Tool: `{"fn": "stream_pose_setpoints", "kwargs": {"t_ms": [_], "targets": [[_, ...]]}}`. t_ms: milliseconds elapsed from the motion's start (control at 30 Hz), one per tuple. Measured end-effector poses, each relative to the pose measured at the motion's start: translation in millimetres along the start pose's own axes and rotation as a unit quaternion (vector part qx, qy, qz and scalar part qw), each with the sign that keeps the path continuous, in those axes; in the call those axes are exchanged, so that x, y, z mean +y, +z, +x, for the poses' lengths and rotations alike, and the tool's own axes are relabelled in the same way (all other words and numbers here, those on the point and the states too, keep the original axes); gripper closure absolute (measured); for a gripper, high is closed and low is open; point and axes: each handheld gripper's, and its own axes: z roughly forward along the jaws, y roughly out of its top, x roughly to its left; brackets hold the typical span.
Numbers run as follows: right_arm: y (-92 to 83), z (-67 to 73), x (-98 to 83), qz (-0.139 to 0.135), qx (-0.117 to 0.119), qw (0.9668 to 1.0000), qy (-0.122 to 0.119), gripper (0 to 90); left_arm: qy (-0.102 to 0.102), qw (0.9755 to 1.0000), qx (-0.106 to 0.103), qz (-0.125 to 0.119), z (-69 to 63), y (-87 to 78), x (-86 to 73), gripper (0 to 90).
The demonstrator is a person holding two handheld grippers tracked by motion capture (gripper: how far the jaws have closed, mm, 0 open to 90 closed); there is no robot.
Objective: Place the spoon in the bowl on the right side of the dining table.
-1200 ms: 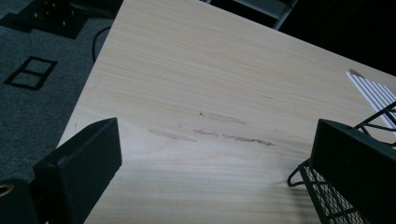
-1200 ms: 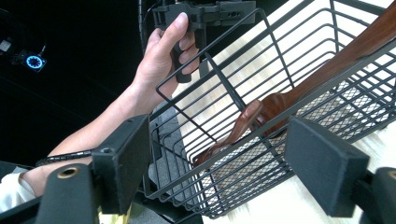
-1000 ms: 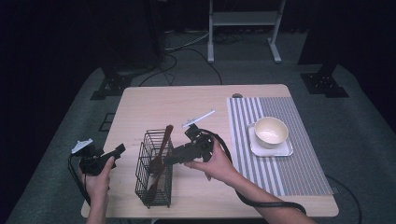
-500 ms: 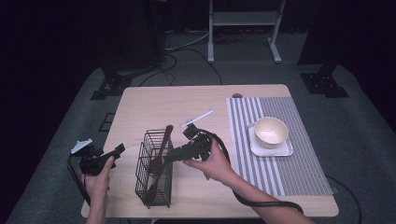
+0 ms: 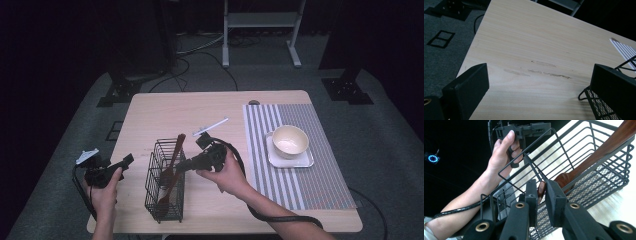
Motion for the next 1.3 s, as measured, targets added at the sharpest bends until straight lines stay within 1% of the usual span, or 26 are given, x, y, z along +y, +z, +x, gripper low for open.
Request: {"fn": "stream_pose_setpoints", "kwargs": {"t_ms": [100,333,600,733,1033,1100,1300], "targets": [[-1.7,0.6,0.3,-0.003,0.004,1.0000,0.002,82.2,0.000,1.0000,0.000,0.000,-0.3,0.0,0.0,1.2],[-7.1,2.9,1.6,-0.012,0.001,0.9999,0.000,82.3,0.000,1.0000,0.000,0.000,-0.2,0.1,0.1,1.2],[-19.1,5.6,4.8,-0.029,0.000,0.9996,0.004,83.1,0.002,1.0000,0.000,0.001,-0.7,0.1,0.0,1.2],[-24.7,5.6,5.9,-0.038,0.001,0.9993,0.003,83.2,0.002,1.0000,0.000,0.001,-1.2,0.3,0.0,1.2],[-37.5,4.7,9.5,-0.055,0.006,0.9984,0.013,83.2,0.002,1.0000,0.000,0.000,-1.3,0.3,0.1,1.2],[-39.7,4.8,10.4,-0.056,0.009,0.9982,0.018,83.2,0.003,1.0000,0.000,0.001,-1.1,0.2,0.1,1.2],[-44.0,5.9,12.4,-0.058,0.010,0.9981,0.018,83.2,0.001,1.0000,0.000,-0.001,-1.0,0.4,0.0,1.2]]}}
